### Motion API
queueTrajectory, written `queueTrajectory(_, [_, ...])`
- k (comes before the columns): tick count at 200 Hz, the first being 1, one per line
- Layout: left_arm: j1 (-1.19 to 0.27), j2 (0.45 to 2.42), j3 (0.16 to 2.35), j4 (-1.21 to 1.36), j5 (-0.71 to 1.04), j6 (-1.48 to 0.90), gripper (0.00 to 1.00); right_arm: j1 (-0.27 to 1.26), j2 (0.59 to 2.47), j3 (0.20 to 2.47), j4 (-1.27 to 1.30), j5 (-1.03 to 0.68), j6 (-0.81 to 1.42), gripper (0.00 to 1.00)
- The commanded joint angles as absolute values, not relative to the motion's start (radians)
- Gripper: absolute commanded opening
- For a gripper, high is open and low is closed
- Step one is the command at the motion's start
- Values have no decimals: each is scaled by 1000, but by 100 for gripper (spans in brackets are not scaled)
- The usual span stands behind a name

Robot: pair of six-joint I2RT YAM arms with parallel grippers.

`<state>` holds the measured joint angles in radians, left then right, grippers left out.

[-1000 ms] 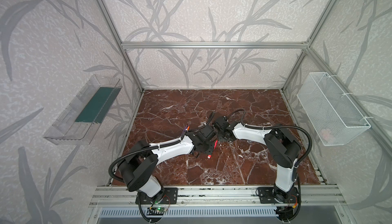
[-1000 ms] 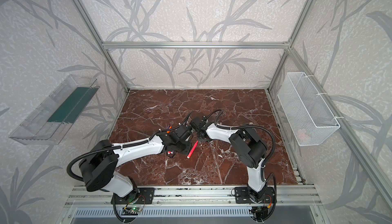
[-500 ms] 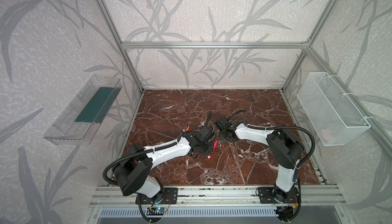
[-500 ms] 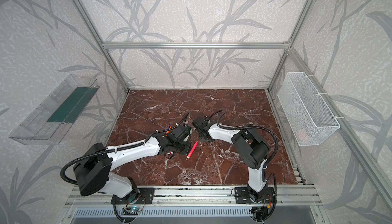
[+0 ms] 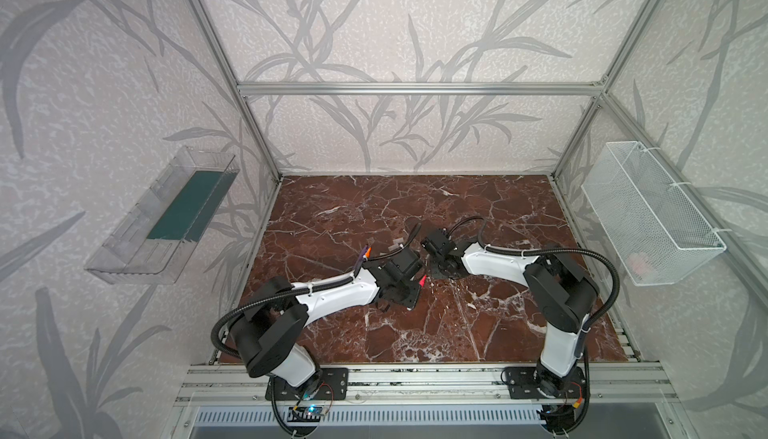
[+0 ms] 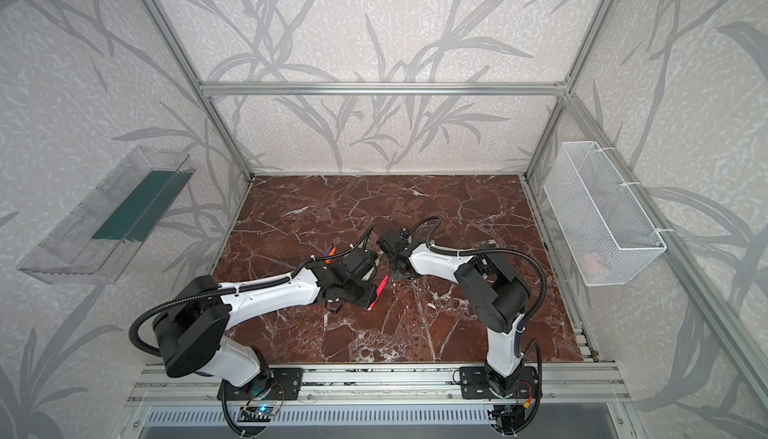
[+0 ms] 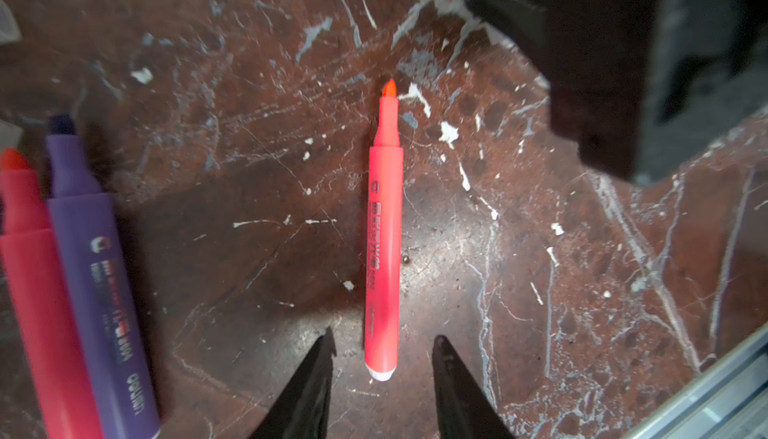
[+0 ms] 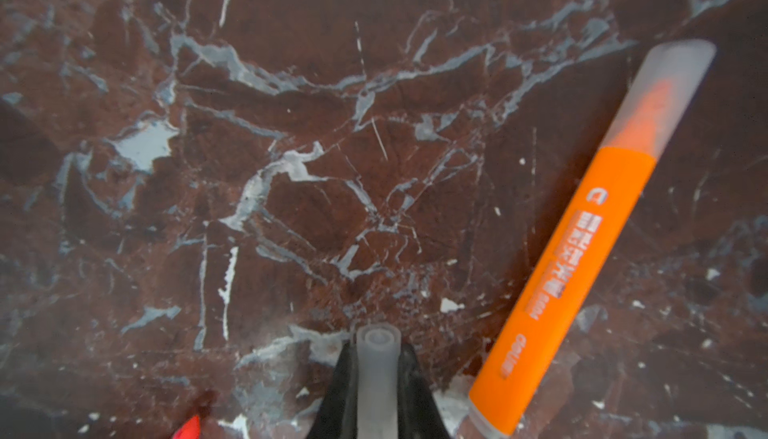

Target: Insert the pens into the pen caps

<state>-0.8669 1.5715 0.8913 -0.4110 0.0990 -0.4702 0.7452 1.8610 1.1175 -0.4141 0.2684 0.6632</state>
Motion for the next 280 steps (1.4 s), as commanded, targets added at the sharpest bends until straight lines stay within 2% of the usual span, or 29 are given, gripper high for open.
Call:
queueTrajectory(1, [-883,1616,950,-470,48,-459,42,736,1789,1068,-434,285,684,0])
queueTrajectory(141, [-907,1795,1092,-537,-16,-426,42,663,1402,821,-344,343,733,0])
queueTrajectory(166, [-910,1795,1094,-538,-10,-422,37,654,1361,793,-341,355,739,0])
queueTrajectory(250, [-917,1844,1117,-541,-15,-419,37,651,1288,753,-343,368,744,0])
queueTrajectory(280, [-923,1851,1122,-556,-41,-415,29,651,1277,749,-343,371,744,0])
